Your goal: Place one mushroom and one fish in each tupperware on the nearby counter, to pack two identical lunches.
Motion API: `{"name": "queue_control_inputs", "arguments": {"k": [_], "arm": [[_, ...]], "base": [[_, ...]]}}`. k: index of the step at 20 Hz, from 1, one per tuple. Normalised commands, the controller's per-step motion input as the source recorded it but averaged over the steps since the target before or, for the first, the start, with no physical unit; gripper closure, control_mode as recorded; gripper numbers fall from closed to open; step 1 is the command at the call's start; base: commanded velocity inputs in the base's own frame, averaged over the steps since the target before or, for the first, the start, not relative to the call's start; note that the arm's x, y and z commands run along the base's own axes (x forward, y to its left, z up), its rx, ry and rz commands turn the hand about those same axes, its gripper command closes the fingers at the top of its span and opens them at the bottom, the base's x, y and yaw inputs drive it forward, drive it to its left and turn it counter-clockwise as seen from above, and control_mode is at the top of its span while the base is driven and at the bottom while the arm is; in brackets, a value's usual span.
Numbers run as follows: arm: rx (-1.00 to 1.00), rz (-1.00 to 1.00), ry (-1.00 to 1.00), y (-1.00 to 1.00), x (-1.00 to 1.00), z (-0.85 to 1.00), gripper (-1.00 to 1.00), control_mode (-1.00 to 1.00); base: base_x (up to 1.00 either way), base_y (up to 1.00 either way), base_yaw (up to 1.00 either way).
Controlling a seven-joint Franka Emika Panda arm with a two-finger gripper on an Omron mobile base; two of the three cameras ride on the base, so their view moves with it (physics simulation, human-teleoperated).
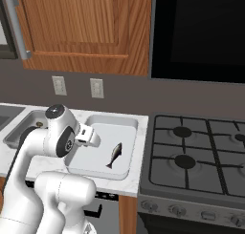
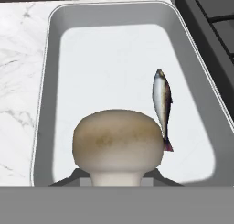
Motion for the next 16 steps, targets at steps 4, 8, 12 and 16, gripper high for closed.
{"name": "queue_control_inputs", "arguments": {"k": [4,8,12,16], "arm": [[0.00,0.00,0.00,-0.03,0.24,-0.38,1.00,-1.00],[0.00,0.00,0.00,0.00,0.23,-0.35,1.00,-1.00],[0.00,0.00,0.00,0.00,0.29,-0.31,1.00,-1.00],[0.00,0.00,0.00,0.00,0.29,-0.29,1.00,-1.00]], "base": [[0.00,0.00,0.00],[0.00,0.00,0.00],[0.00,0.00,0.00],[0.00,0.00,0.00]]}}
